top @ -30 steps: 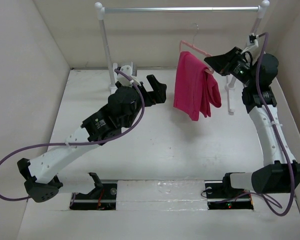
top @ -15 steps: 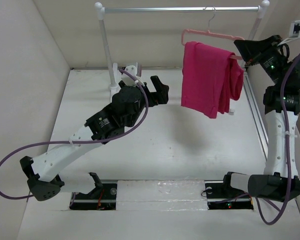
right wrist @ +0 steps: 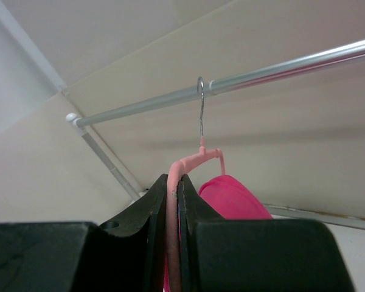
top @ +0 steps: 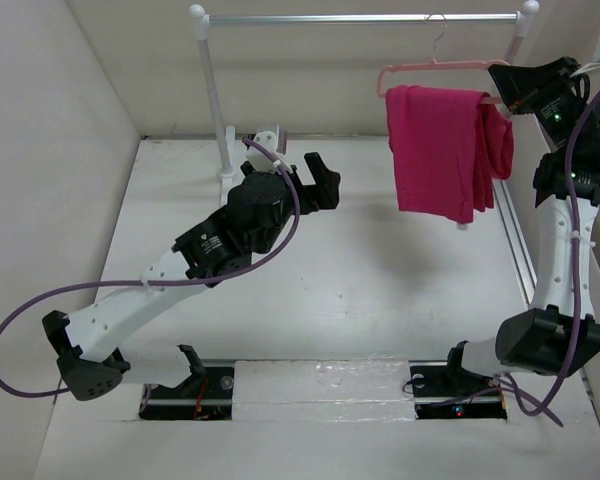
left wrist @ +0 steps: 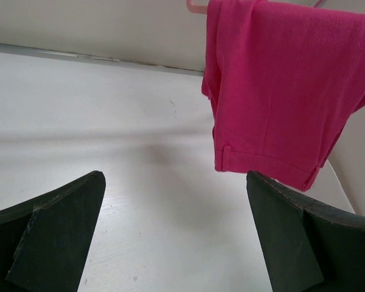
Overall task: Place the trousers on the hanger
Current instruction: Place the hanger at the clothesline.
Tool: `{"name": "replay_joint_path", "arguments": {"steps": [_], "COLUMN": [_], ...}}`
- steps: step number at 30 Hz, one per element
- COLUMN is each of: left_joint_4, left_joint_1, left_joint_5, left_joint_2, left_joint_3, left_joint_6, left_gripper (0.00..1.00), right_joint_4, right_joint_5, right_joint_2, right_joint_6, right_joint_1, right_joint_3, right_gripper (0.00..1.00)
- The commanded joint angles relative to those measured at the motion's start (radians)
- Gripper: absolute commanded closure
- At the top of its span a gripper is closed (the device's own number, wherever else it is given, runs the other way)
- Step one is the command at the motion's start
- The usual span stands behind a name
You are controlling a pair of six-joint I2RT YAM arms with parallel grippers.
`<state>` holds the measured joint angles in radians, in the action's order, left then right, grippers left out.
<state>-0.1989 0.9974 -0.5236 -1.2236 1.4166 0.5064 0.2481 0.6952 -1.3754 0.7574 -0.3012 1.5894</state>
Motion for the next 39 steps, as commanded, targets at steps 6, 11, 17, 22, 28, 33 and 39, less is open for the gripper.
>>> {"name": "replay_joint_path", "arguments": {"steps": [6, 11, 17, 22, 28, 33, 39], "left_joint_4": [0.035, 0.036, 0.036, 0.029, 0.021, 0.019, 0.027], "left_joint_1": [0.000, 0.000, 0.000, 0.000, 0.000, 0.000, 0.000], "left_joint_5": [0.027, 0.027, 0.031, 0.036, 0.037, 0.039, 0.033], "left_joint_2": [-0.007, -0.011, -0.017, -0.024, -0.025, -0.028, -0.040], "left_joint_3": [0.010, 0.008, 0.005, 0.010, 0.004, -0.001, -0.008], "left_joint_6": [0.012, 0.011, 0.011, 0.007, 0.009, 0.015, 0.015], "left_gripper": [0.01, 0.01, 0.01, 0.01, 0.01, 0.01, 0.01], "right_joint_4": [0.241, 0.175, 0.092, 0.007, 0.010, -0.013, -0.052], "right_joint_5": [-0.079, -0.111, -0.173, -0.249, -0.310, -0.362, -0.410], "right_joint_2": [0.030, 0.012, -0.010, -0.022, -0.050, -0.059, -0.013], "right_joint_6": [0.063, 0.011, -0.087, -0.193, -0.236, -0.308, -0.415], "right_joint_1": [-0.076, -0.102, -0.102, -0.093, -0.093, -0.082, 0.010], "right_joint_3": [0.101, 0.133, 0.145, 0.167, 0.168, 0.184, 0.066], "right_gripper": [1.00, 1.00, 1.00, 1.00, 1.00, 1.00, 1.00]}}
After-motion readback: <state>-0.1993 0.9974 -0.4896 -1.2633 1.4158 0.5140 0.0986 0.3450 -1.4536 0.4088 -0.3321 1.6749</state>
